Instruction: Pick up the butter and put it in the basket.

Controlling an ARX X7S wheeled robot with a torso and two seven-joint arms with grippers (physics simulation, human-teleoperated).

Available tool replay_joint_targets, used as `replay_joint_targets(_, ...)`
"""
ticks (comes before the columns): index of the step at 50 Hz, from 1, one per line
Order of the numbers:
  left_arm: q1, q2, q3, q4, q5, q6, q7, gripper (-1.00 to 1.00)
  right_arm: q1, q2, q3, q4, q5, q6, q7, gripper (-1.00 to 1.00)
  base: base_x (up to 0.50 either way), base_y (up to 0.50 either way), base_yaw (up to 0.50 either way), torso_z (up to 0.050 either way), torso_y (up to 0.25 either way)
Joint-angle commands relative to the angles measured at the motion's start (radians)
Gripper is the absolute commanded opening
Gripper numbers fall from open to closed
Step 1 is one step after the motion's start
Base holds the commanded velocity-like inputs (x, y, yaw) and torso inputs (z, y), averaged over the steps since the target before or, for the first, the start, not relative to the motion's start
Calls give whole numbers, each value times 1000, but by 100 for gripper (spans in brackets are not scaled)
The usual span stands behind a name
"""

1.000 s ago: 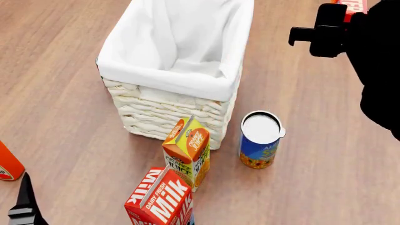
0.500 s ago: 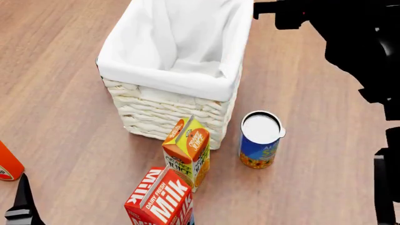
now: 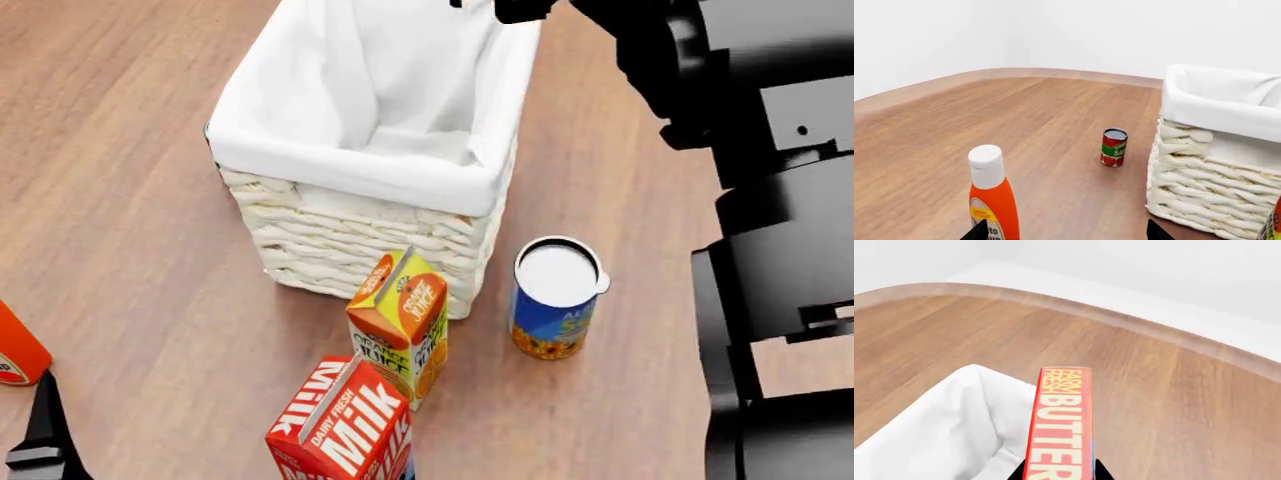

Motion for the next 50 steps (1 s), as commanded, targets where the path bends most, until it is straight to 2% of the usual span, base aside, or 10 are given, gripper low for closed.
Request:
replay_joint_targets(1, 10, 18, -27, 15, 4, -6, 15, 100, 80, -74, -26, 71, -70, -48, -151, -100, 0, 0, 0, 10, 10)
replay_joint_targets(9, 16, 16, -29, 26, 0, -8, 8, 100, 111, -110, -52, 136, -77, -57, -224, -100, 0, 0, 0, 0, 1)
replay_joint_targets(18, 20, 16, -27, 32, -2, -8, 2, 100, 166, -198, -79, 376, -109, -162, -336, -100, 0, 0, 0, 0, 1)
replay_joint_targets(29, 28, 11, -34, 49, -14, -13, -6, 100, 179, -211, -140, 396, -34, -88, -314, -100, 0, 0, 0, 1, 1)
replay_joint_targets(41, 40, 12, -26, 60, -7, -9, -15, 100, 239, -211, -447, 393, 268, -37, -270, -100, 0, 0, 0, 0, 2)
replay_joint_targets(50, 44, 11, -24, 64, -7, -8, -19, 100, 269, -211, -608, 390, 462, 2, -243, -100, 0, 0, 0, 1, 1)
